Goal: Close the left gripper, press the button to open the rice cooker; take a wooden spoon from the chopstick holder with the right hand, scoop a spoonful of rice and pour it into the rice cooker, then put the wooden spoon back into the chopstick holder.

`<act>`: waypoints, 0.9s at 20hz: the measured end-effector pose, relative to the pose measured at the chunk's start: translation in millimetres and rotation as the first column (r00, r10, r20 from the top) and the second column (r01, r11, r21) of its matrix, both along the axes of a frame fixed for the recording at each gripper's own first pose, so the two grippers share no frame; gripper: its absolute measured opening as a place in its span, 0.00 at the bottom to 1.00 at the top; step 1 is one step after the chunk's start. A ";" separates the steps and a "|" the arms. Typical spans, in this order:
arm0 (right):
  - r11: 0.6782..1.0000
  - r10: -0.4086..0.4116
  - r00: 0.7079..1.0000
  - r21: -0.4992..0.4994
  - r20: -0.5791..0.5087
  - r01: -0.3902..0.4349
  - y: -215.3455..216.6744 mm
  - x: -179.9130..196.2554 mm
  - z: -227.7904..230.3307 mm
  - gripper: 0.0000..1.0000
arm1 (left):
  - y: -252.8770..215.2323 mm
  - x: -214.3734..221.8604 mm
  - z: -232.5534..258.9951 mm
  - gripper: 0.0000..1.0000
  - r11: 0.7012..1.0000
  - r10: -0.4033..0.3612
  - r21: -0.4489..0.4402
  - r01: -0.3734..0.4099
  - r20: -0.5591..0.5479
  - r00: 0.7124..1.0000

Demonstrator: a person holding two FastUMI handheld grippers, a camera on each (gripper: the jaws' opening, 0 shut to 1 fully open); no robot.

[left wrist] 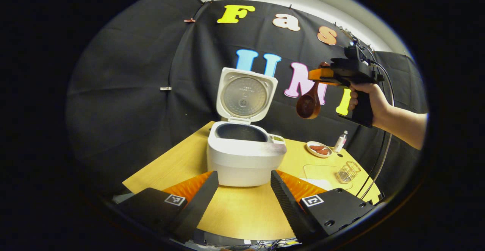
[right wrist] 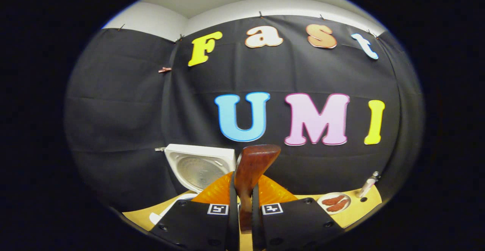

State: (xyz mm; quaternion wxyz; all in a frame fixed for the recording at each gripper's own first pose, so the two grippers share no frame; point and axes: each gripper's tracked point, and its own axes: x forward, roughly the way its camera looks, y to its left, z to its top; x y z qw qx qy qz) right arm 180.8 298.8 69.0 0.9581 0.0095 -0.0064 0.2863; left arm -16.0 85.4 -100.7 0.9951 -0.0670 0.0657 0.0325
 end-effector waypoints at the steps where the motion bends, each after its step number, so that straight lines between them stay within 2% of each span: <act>1: 0.999 -0.032 0.999 0.003 -0.005 0.032 -23.7 5.3 1.6 0.17 | -11.2 3.5 3.6 0.95 1.000 -0.016 0.005 0.016 0.002 1.000; 6: 0.979 -0.199 0.978 0.021 -0.056 0.201 -150.9 35.1 -5.9 0.17 | -69.2 25.1 21.4 0.95 0.995 -0.085 0.052 0.084 0.020 0.996; 11: 0.937 -0.335 0.933 0.056 -0.131 0.344 -265.5 60.4 -26.2 0.17 | -122.6 45.0 26.1 0.95 0.990 -0.125 0.062 0.125 0.004 0.992; 14: 0.919 -0.375 0.907 0.049 -0.191 0.391 -311.7 74.2 -55.7 0.17 | -148.6 55.3 28.2 0.95 0.987 -0.143 0.076 0.144 -0.016 0.990; 18: 0.907 -0.391 0.879 0.053 -0.272 0.419 -346.1 90.1 -98.0 0.17 | -167.8 67.3 31.2 0.95 0.989 -0.120 0.085 0.123 -0.031 0.992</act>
